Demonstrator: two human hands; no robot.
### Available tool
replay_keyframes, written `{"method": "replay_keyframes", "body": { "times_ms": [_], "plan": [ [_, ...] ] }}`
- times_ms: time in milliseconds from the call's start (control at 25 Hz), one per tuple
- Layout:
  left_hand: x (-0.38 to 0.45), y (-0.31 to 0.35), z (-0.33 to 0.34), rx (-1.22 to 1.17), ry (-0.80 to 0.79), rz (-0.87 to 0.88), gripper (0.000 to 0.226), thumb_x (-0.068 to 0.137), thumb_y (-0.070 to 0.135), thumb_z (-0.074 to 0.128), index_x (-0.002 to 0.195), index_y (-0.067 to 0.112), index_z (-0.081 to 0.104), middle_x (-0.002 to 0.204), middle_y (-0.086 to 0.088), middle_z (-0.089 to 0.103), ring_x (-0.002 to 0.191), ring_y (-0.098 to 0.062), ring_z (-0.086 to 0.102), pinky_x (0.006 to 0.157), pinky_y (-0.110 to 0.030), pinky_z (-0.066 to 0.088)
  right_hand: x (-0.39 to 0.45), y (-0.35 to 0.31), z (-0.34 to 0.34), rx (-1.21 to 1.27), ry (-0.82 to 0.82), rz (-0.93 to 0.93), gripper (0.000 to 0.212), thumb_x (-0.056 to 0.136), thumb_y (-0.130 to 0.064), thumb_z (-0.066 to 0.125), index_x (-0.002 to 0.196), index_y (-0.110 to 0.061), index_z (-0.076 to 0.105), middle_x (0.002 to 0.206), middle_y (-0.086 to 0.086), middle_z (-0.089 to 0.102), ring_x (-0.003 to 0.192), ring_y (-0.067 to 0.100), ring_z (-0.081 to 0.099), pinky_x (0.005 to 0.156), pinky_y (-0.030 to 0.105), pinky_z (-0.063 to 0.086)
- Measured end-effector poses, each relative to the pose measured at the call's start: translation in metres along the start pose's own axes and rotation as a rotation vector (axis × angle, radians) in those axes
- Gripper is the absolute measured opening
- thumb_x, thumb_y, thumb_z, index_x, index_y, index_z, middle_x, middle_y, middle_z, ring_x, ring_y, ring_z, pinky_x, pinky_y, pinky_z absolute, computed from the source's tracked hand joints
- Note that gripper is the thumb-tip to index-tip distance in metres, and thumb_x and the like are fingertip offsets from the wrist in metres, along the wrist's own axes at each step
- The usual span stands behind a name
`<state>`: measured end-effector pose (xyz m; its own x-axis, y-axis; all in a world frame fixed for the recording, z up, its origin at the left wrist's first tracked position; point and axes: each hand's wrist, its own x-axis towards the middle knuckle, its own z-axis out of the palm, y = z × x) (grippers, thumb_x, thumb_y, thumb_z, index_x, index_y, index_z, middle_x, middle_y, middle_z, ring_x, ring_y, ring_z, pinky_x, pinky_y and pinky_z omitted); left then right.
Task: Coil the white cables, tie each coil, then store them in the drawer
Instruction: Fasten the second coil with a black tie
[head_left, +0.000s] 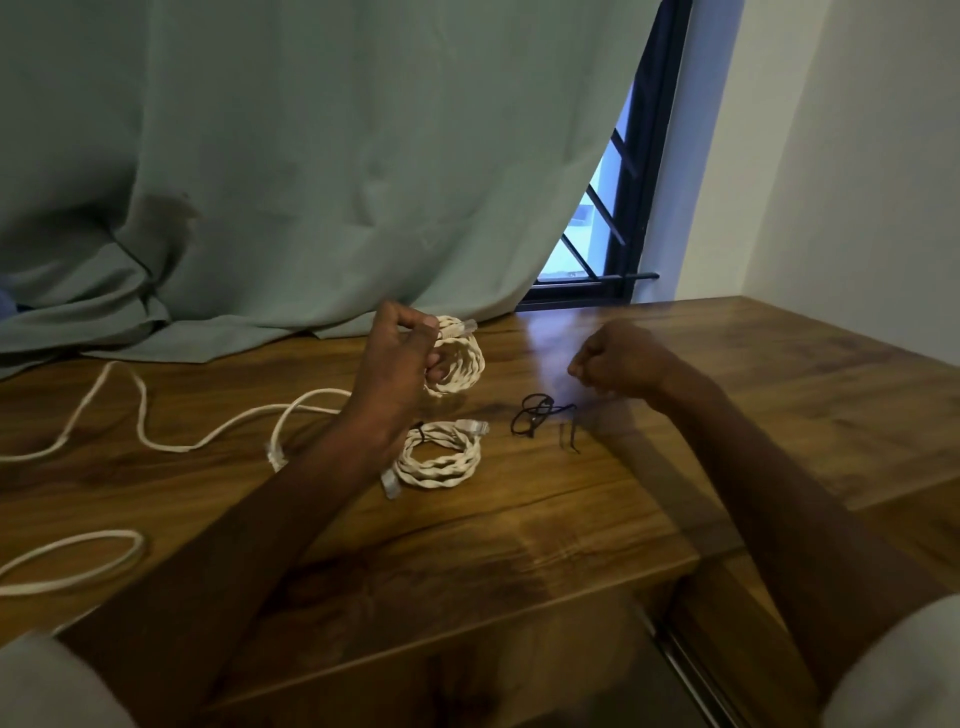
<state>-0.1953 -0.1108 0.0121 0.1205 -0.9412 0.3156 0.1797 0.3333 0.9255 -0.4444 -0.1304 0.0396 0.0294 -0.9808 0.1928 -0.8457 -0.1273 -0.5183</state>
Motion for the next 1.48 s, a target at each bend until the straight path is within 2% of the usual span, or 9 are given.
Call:
{"method": "replay_keyframes", "body": {
  "times_ms": [80, 160, 360, 480, 640, 760, 840, 1280, 1480],
  "plan": [
    [0.002, -0.001, -0.001, -0.013, 0.002, -0.02, 0.008, 0.106, 0.018, 0.057, 0.1, 0.019, 0.052, 0.056, 0.006, 0.055, 0.049, -0.009, 0.05, 0.068, -0.039, 0.051, -0.006, 0.003, -0.01, -0.076, -0.177, 0.025, 0.016, 0.096, -0.005, 0.066, 0.11, -0.004, 0.075, 0.096, 0.011, 0.072, 0.072, 0.011, 0.065, 0.057, 0.019, 0.047],
    [0.001, -0.002, -0.001, -0.011, -0.001, -0.016, 0.007, 0.106, 0.017, 0.056, 0.1, 0.018, 0.052, 0.055, 0.006, 0.054, 0.049, -0.009, 0.05, 0.062, -0.032, 0.049, -0.011, 0.004, -0.004, -0.049, -0.269, -0.03, 0.025, 0.096, -0.004, 0.067, 0.116, -0.018, 0.071, 0.095, 0.002, 0.068, 0.078, 0.011, 0.067, 0.058, 0.017, 0.047],
    [0.005, -0.005, -0.004, -0.064, -0.039, -0.034, 0.009, 0.106, 0.015, 0.056, 0.098, 0.018, 0.053, 0.059, 0.003, 0.052, 0.05, -0.01, 0.049, 0.061, -0.03, 0.044, -0.005, 0.014, 0.017, 0.05, -0.116, -0.156, 0.01, 0.094, -0.01, 0.071, 0.092, -0.016, 0.078, 0.09, 0.0, 0.075, 0.088, 0.013, 0.072, 0.08, 0.031, 0.057],
    [0.006, -0.004, -0.006, -0.077, -0.045, -0.023, 0.012, 0.105, 0.015, 0.057, 0.094, 0.02, 0.053, 0.059, 0.003, 0.051, 0.051, -0.011, 0.047, 0.061, -0.029, 0.043, -0.005, 0.009, 0.012, 0.113, -0.078, -0.204, 0.02, 0.099, -0.007, 0.064, 0.114, -0.014, 0.075, 0.101, -0.005, 0.072, 0.094, 0.006, 0.066, 0.092, 0.032, 0.056],
    [0.004, -0.002, -0.005, -0.081, -0.031, -0.026, 0.012, 0.106, 0.015, 0.056, 0.095, 0.018, 0.052, 0.06, 0.002, 0.049, 0.05, -0.01, 0.046, 0.058, -0.027, 0.042, -0.009, -0.007, 0.011, 0.151, -0.22, -0.227, 0.029, 0.101, -0.002, 0.056, 0.121, -0.014, 0.074, 0.116, 0.0, 0.072, 0.104, 0.01, 0.064, 0.081, 0.022, 0.05],
    [0.005, 0.0, -0.007, -0.092, -0.022, -0.032, 0.01, 0.107, 0.014, 0.055, 0.098, 0.017, 0.051, 0.06, 0.002, 0.049, 0.049, -0.01, 0.046, 0.059, -0.027, 0.043, -0.007, -0.015, 0.014, 0.11, -0.159, -0.182, 0.021, 0.1, -0.029, 0.067, 0.108, -0.013, 0.078, 0.103, -0.001, 0.074, 0.092, 0.009, 0.065, 0.074, 0.026, 0.049],
    [0.004, 0.001, -0.006, -0.076, -0.025, -0.017, 0.011, 0.107, 0.014, 0.054, 0.097, 0.017, 0.051, 0.059, 0.003, 0.049, 0.049, -0.01, 0.045, 0.058, -0.027, 0.043, -0.005, -0.016, 0.02, 0.03, -0.14, -0.219, 0.02, 0.093, -0.03, 0.077, 0.096, -0.011, 0.081, 0.093, -0.001, 0.077, 0.089, 0.01, 0.068, 0.077, 0.028, 0.05],
    [0.006, 0.001, -0.01, -0.084, -0.032, 0.008, 0.011, 0.106, 0.014, 0.055, 0.097, 0.017, 0.052, 0.061, 0.001, 0.05, 0.051, -0.01, 0.046, 0.056, -0.027, 0.042, -0.008, -0.011, 0.014, 0.64, 0.056, -0.024, 0.023, 0.089, -0.028, 0.08, 0.095, -0.006, 0.079, 0.083, 0.005, 0.078, 0.079, 0.016, 0.071, 0.068, 0.03, 0.055],
    [0.006, 0.015, -0.012, -0.113, -0.021, 0.094, 0.014, 0.107, 0.011, 0.052, 0.095, 0.015, 0.048, 0.061, 0.002, 0.049, 0.05, -0.007, 0.045, 0.052, -0.024, 0.042, -0.014, -0.031, 0.005, 0.764, 0.111, -0.123, 0.018, 0.087, -0.014, 0.081, 0.105, -0.01, 0.078, 0.09, 0.009, 0.08, 0.075, 0.014, 0.072, 0.064, 0.026, 0.059]
  ]
}}
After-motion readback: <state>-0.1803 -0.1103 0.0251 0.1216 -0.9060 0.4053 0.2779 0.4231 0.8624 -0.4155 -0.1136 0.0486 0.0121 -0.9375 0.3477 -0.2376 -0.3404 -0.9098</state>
